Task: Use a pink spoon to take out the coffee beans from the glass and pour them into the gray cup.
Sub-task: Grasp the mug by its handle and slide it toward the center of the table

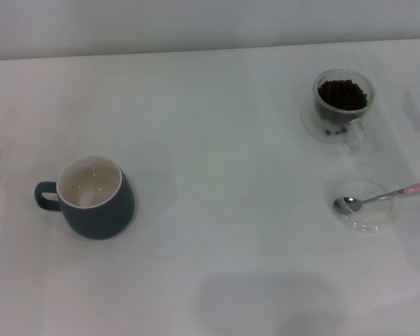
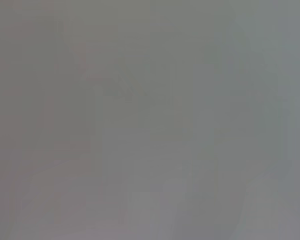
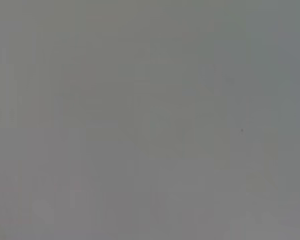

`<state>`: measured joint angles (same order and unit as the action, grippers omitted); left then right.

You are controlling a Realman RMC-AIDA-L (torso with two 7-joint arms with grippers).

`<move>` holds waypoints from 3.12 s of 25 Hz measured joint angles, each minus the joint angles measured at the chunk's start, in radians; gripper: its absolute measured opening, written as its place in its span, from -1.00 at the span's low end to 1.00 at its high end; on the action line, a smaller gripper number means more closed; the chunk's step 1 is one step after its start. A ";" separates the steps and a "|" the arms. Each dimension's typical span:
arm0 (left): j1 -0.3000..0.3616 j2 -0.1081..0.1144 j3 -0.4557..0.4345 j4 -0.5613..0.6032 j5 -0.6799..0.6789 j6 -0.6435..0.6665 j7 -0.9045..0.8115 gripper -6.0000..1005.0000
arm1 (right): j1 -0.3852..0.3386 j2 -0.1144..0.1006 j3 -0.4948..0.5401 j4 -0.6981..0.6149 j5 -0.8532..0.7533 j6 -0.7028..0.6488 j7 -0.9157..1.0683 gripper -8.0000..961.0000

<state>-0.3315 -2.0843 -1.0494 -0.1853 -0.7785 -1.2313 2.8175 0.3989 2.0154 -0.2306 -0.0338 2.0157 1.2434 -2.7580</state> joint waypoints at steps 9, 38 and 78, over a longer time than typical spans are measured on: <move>0.016 0.002 0.001 0.008 0.003 -0.027 -0.001 0.77 | 0.008 0.001 0.002 -0.001 0.000 -0.002 0.000 0.82; 0.256 0.001 0.002 0.026 0.155 -0.249 -0.001 0.77 | 0.027 0.002 0.014 0.006 0.000 -0.032 0.000 0.82; 0.087 0.010 0.003 0.201 0.571 -0.159 0.008 0.77 | 0.038 0.000 0.014 -0.002 0.000 -0.030 0.002 0.82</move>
<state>-0.2443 -2.0740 -1.0461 0.0154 -0.2072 -1.3906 2.8256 0.4370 2.0156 -0.2162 -0.0353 2.0157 1.2134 -2.7565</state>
